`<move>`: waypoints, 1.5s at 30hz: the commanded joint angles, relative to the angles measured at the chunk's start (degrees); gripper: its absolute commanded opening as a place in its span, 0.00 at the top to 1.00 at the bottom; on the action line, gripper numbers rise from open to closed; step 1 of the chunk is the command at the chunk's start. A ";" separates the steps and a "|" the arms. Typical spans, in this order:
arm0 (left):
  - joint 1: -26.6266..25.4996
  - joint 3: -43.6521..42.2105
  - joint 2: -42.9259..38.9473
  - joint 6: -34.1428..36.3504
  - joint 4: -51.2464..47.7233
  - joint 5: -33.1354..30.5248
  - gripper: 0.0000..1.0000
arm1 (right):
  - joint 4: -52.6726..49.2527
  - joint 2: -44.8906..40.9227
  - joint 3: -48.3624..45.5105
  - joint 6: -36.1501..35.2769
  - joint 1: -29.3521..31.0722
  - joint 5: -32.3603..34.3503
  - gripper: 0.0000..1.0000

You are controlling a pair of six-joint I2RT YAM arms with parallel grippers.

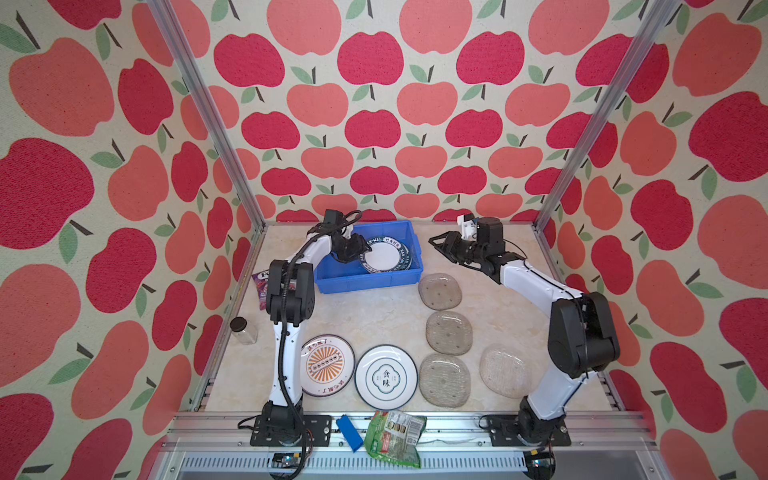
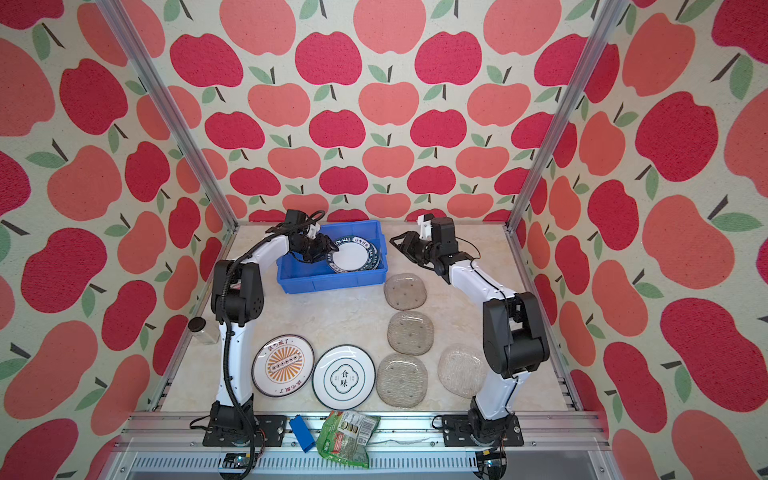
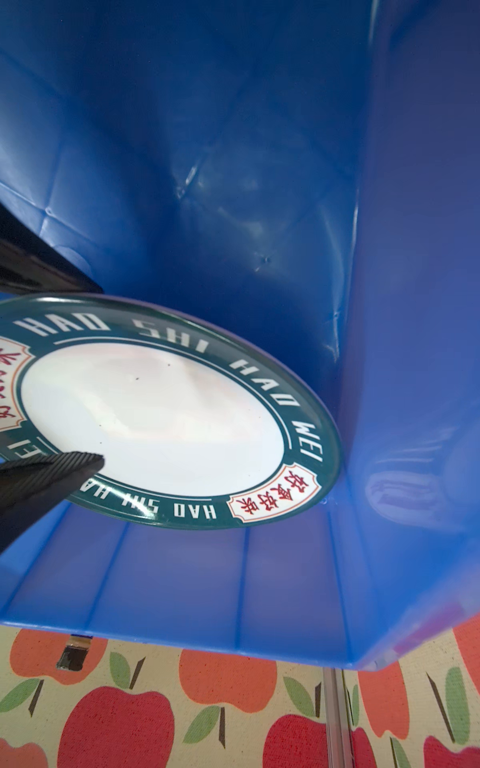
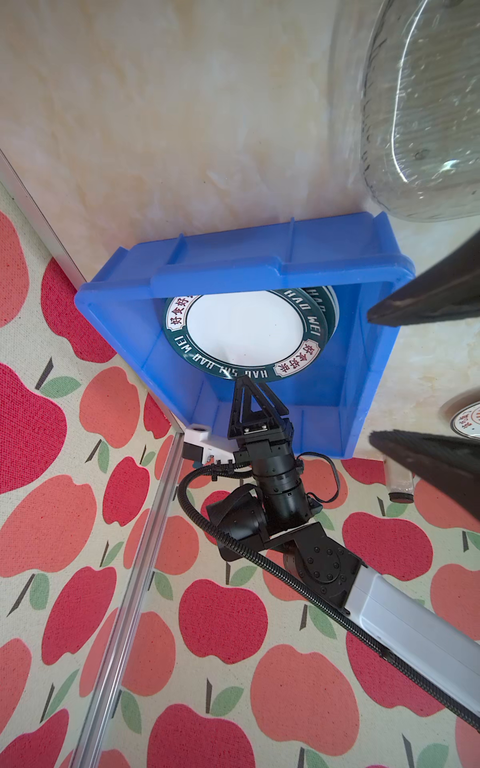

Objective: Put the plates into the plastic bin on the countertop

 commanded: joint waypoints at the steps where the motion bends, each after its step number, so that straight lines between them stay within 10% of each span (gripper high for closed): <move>1: 0.04 0.71 -1.22 2.04 -2.71 -3.42 0.39 | 0.04 -0.56 0.68 -0.60 0.51 -0.88 0.55; 26: -2.97 12.37 4.55 5.06 -12.51 -8.68 0.60 | 0.04 -1.16 -0.11 -1.11 0.42 -0.60 0.60; 45: -1.86 7.26 -12.46 10.31 -6.70 -14.63 0.22 | -19.24 -5.15 6.53 -20.91 0.60 2.66 0.57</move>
